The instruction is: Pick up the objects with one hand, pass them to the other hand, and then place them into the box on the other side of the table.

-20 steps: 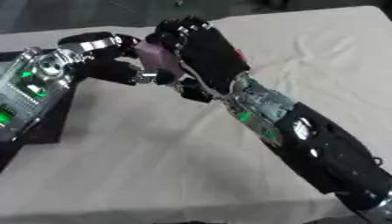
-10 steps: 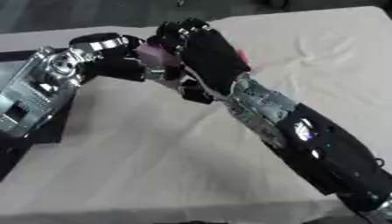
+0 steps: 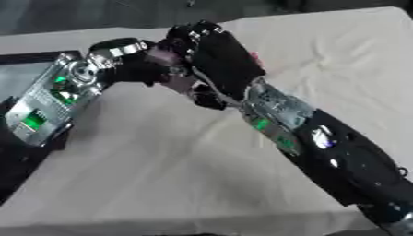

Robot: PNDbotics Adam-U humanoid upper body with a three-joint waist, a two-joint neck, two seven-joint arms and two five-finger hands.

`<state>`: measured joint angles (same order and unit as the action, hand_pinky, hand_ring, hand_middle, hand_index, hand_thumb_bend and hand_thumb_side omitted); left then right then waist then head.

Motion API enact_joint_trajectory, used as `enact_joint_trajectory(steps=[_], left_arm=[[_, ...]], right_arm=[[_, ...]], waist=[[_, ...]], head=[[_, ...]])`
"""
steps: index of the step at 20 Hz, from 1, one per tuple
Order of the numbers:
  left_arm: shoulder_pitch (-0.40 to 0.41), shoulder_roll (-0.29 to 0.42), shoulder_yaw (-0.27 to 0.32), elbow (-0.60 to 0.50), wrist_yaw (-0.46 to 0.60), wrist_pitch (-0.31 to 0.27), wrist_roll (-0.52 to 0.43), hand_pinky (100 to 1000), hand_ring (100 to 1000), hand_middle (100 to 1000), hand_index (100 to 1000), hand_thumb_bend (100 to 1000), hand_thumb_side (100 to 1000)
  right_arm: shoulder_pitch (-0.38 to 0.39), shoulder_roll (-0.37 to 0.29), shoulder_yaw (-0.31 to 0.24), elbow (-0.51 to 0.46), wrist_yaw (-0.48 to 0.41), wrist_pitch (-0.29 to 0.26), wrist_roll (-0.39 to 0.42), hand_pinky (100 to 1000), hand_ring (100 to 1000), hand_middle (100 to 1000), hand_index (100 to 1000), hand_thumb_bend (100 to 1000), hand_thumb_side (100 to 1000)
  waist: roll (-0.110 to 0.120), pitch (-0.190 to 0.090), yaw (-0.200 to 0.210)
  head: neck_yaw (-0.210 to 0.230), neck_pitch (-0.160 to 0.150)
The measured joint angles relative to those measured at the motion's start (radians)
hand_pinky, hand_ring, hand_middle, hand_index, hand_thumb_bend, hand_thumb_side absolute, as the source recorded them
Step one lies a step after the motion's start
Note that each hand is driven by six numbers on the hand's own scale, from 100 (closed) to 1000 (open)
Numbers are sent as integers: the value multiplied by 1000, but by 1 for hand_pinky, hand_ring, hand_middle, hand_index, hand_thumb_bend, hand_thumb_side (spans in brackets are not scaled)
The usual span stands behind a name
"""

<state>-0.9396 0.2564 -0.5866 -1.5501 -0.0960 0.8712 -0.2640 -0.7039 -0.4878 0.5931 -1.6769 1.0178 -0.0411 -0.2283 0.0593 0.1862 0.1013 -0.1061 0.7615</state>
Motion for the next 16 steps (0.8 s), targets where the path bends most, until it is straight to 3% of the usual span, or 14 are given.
enact_joint_trajectory(steps=[4, 10, 16], left_arm=[[0, -1, -1, 1, 11, 0, 27, 723, 1000, 780, 755, 100, 571], [-1, -1, -3, 8, 36, -7, 44, 641, 972, 650, 569, 100, 437], [-2, -2, -3, 15, 40, -17, 53, 606, 938, 563, 458, 100, 313]], right_arm=[[0, 0, 0, 0, 0, -1, 1, 677, 618, 540, 653, 230, 100], [2, 0, 4, 0, 0, -3, 0, 688, 640, 560, 670, 222, 100], [6, 0, 7, 0, 0, 8, -11, 709, 689, 605, 711, 363, 100]], waist=[[0, 0, -1], [0, 0, -2], [0, 0, -3]], head=[[1, 0], [4, 0], [7, 0]])
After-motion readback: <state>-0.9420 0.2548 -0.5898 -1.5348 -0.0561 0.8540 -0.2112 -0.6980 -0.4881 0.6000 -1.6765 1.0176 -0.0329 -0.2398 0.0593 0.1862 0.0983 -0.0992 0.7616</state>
